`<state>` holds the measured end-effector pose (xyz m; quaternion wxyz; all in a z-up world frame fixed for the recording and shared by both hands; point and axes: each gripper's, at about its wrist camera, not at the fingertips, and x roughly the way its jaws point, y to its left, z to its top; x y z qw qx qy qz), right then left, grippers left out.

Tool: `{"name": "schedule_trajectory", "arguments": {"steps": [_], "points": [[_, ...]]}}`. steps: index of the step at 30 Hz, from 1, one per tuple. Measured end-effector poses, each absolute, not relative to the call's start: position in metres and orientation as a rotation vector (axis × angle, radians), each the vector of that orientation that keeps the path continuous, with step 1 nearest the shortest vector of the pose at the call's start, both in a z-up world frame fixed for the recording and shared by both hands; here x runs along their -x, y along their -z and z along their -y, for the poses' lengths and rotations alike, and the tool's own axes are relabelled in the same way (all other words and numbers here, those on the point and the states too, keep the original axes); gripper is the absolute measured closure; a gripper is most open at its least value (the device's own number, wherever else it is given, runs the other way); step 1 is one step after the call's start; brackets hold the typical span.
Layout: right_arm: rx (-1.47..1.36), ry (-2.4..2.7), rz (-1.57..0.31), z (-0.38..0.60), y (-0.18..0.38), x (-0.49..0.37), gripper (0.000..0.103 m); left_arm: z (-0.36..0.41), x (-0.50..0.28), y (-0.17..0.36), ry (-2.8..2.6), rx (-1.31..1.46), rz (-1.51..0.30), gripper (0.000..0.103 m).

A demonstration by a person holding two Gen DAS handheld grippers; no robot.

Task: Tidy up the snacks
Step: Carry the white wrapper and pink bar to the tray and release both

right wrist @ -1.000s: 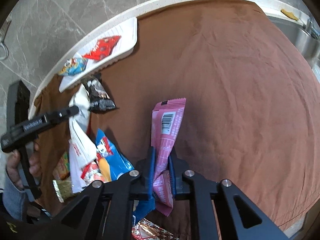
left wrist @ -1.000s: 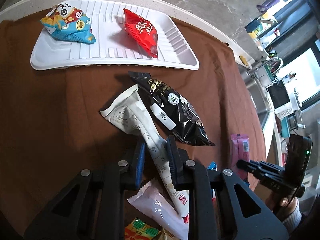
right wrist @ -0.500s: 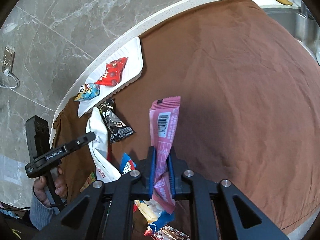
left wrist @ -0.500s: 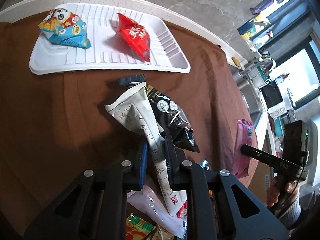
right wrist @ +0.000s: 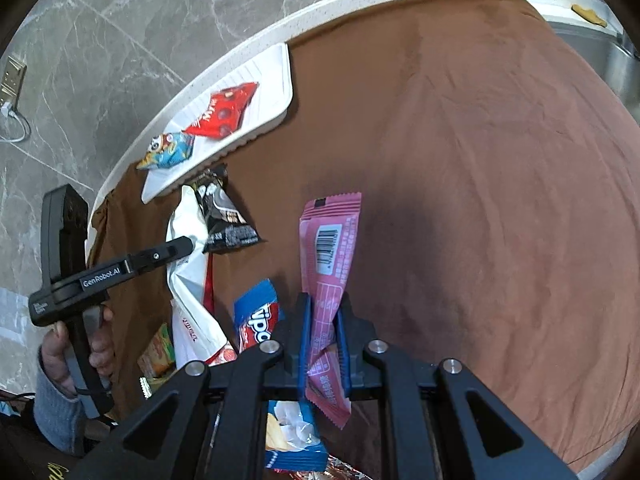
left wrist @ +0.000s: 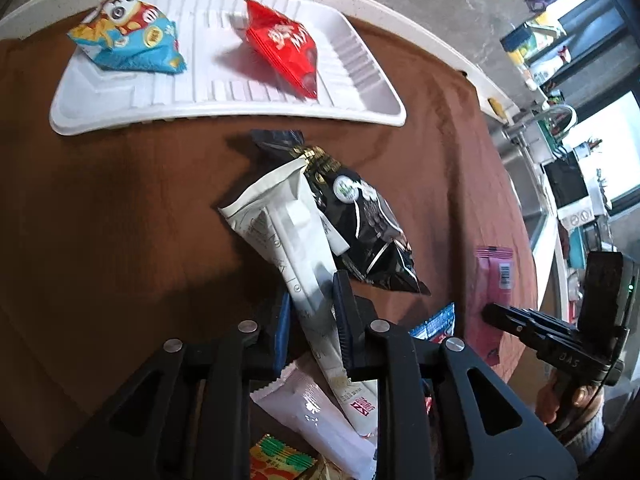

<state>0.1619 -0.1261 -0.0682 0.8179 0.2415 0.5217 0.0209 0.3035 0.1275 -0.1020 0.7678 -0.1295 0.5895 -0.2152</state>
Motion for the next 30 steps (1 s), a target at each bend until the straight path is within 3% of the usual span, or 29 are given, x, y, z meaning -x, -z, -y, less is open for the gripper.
{"name": "schedule_trajectory", "arguments": {"steps": [14, 30], "points": [[-0.426, -0.056, -1.180, 0.106, 0.089, -0.167, 0.086, -0.106, -0.300, 0.117, 0.519, 0.253, -1.306, 0.080], [-0.682, -0.147, -1.041, 0.143, 0.054, -0.181, 0.090, -0.137, -0.302, 0.092, 0.556, 0.387, -1.267, 0.088]]}}
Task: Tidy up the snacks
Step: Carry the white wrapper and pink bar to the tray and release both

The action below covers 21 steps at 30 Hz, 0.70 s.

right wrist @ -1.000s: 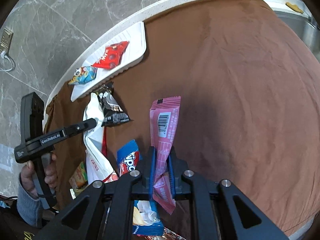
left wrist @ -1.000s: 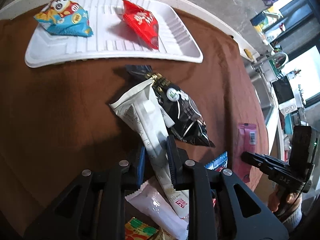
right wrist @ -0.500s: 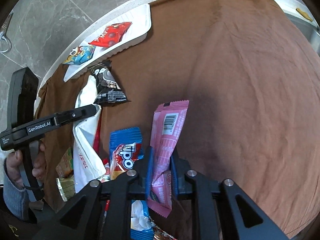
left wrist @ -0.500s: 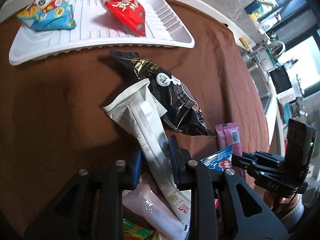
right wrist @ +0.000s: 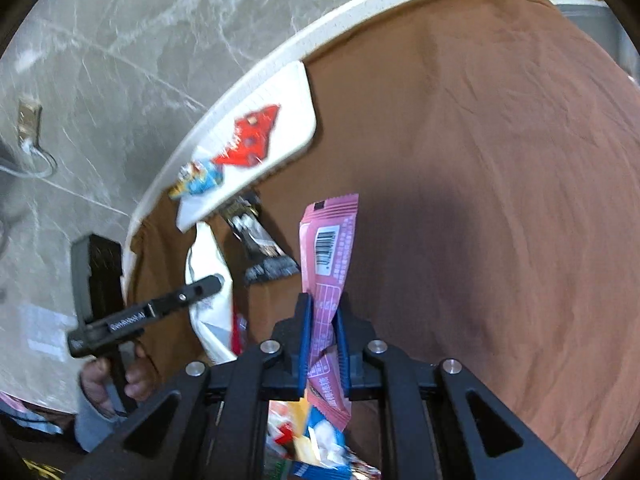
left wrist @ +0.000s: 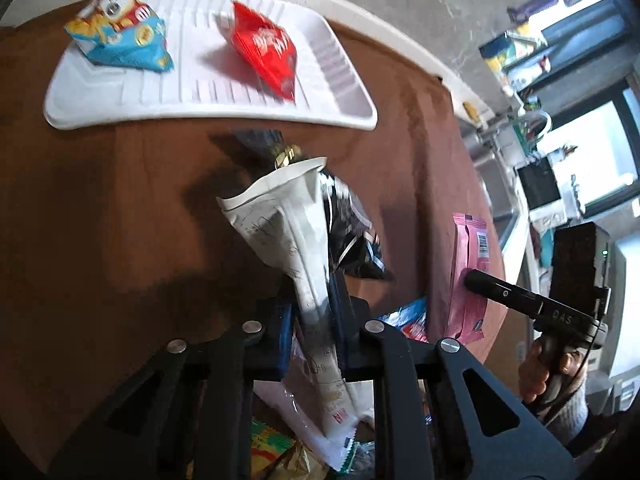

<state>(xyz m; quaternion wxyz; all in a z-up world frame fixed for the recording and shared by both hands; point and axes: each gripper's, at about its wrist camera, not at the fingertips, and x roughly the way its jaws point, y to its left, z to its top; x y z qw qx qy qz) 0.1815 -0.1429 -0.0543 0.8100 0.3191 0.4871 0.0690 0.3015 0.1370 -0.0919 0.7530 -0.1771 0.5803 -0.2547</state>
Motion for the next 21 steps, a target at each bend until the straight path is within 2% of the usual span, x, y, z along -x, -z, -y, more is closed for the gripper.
{"name": "schedule_trajectory", "arguments": {"steps": [21], "points": [[-0.597, -0.286, -0.944, 0.140, -0.006, -0.318, 0.090, -0.215, -0.422, 0.004, 0.499, 0.422, -1.067, 0.090]]}}
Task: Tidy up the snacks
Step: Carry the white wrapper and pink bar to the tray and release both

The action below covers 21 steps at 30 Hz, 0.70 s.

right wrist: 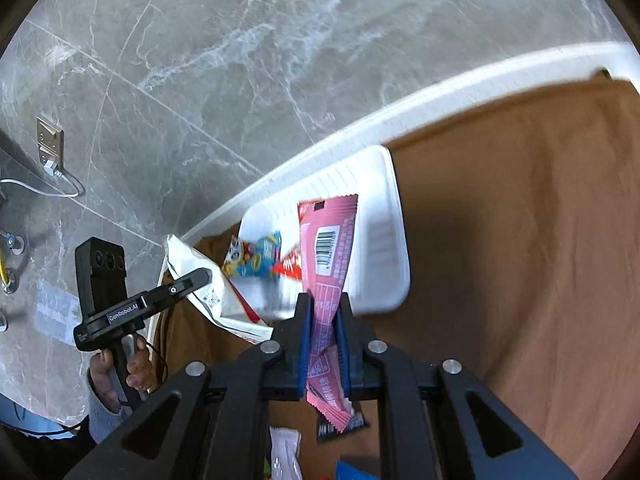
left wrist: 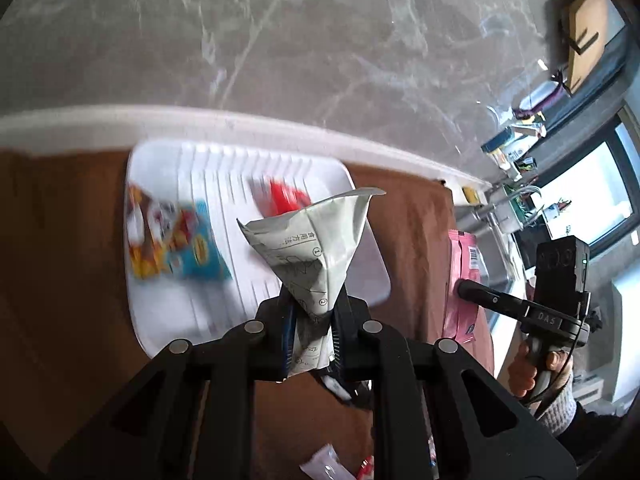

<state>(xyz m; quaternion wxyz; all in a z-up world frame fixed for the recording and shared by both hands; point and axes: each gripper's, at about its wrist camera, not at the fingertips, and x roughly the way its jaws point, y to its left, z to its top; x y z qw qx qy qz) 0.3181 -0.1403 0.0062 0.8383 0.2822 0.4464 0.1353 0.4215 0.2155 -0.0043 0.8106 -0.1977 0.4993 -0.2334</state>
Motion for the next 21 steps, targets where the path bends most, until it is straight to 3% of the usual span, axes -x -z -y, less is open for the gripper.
{"name": "schedule_trajectory", "arguments": {"steps": [7, 21], "points": [[-0.569, -0.294, -0.949, 0.138, -0.006, -0.355, 0.090, -0.225, -0.470, -0.004, 0.473, 0.411, -1.040, 0.090], [-0.407, -0.236, -1.060, 0.108, 0.045, -0.423, 0.088, -0.206, -0.524, 0.059, 0.321, 0.223, -1.122, 0.088]]}}
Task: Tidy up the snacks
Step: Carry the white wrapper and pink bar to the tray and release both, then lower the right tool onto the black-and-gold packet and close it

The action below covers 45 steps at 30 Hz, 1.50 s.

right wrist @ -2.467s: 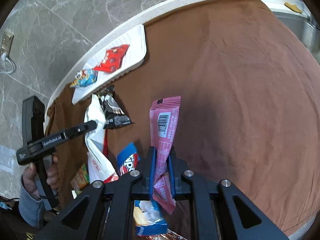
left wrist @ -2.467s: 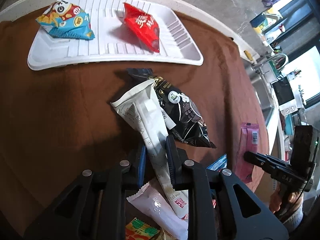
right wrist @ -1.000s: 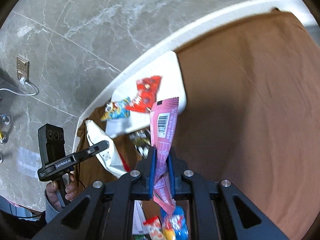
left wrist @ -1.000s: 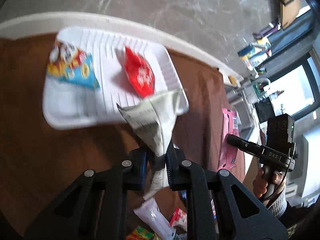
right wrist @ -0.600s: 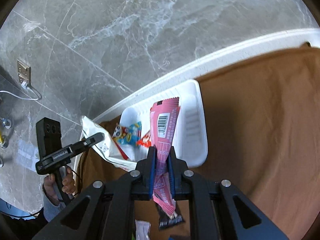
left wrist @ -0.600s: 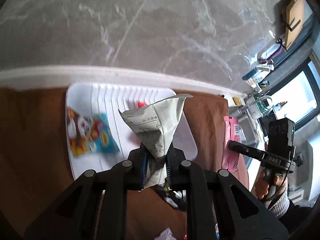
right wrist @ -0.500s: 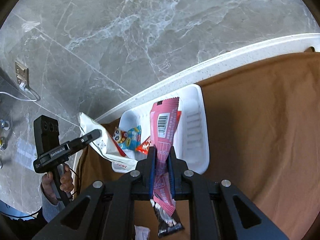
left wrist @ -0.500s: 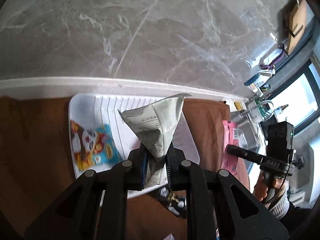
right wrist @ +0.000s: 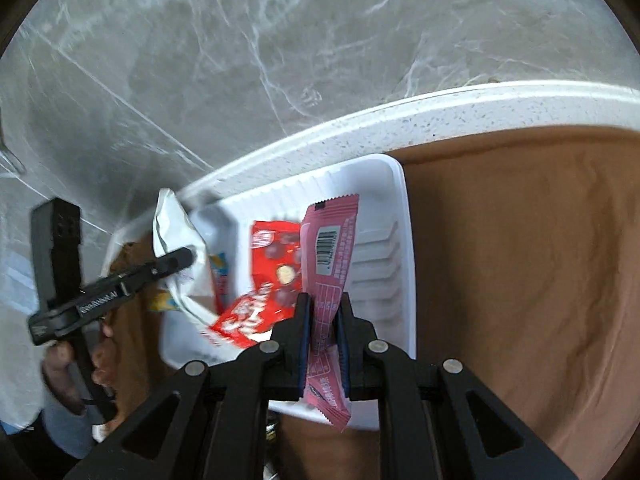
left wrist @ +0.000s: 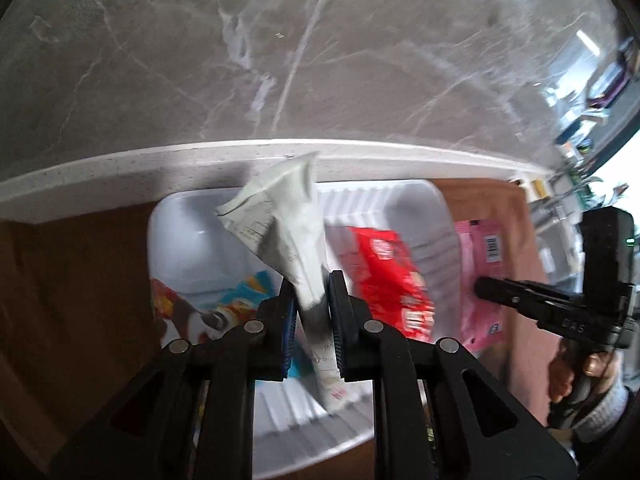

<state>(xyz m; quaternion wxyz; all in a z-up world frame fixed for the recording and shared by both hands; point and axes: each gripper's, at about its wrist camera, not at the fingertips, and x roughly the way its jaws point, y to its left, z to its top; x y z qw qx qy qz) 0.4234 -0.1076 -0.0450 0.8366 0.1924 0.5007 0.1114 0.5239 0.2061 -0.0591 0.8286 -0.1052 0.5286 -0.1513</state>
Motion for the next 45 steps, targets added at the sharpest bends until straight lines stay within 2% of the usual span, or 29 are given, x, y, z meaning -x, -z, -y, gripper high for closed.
{"name": "schedule_trajectory", "arguments": {"steps": [3, 6, 7, 8, 16, 27, 33, 39, 45], "points": [[-0.350, -0.218, -1.079, 0.100, 0.052, -0.431, 0.083, -0.205, -0.530, 0.071, 0.280, 0.183, -1.137, 0.086], [-0.309, -0.206, -1.067, 0.095, 0.051, -0.430, 0.067, -0.204, -0.531, 0.078, 0.264, 0.139, -1.133, 0.084], [-0.293, -0.199, -1.062, 0.095, 0.049, -0.428, 0.056, -0.200, -0.530, 0.079, 0.265, 0.125, -1.126, 0.084], [-0.272, -0.189, -1.044, 0.094, 0.046, -0.426, 0.052, -0.197, -0.530, 0.079, 0.264, 0.108, -1.121, 0.083], [-0.189, -0.182, -0.970, 0.089, 0.017, -0.406, 0.052, -0.186, -0.518, 0.067, 0.220, 0.004, -1.069, 0.079], [-0.116, -0.218, -0.911, 0.070, -0.015, -0.368, 0.051, -0.191, -0.502, 0.030, 0.210, -0.053, -0.997, 0.079], [-0.069, -0.243, -0.899, 0.058, -0.029, -0.351, 0.051, -0.185, -0.466, 0.008, 0.243, -0.124, -0.953, 0.079], [0.031, -0.294, -0.913, 0.040, -0.043, -0.325, 0.051, -0.176, -0.406, 0.016, 0.361, -0.098, -1.017, 0.079], [0.117, -0.315, -0.951, 0.028, -0.034, -0.295, 0.051, -0.177, -0.331, 0.039, 0.451, 0.048, -1.154, 0.079]]}}
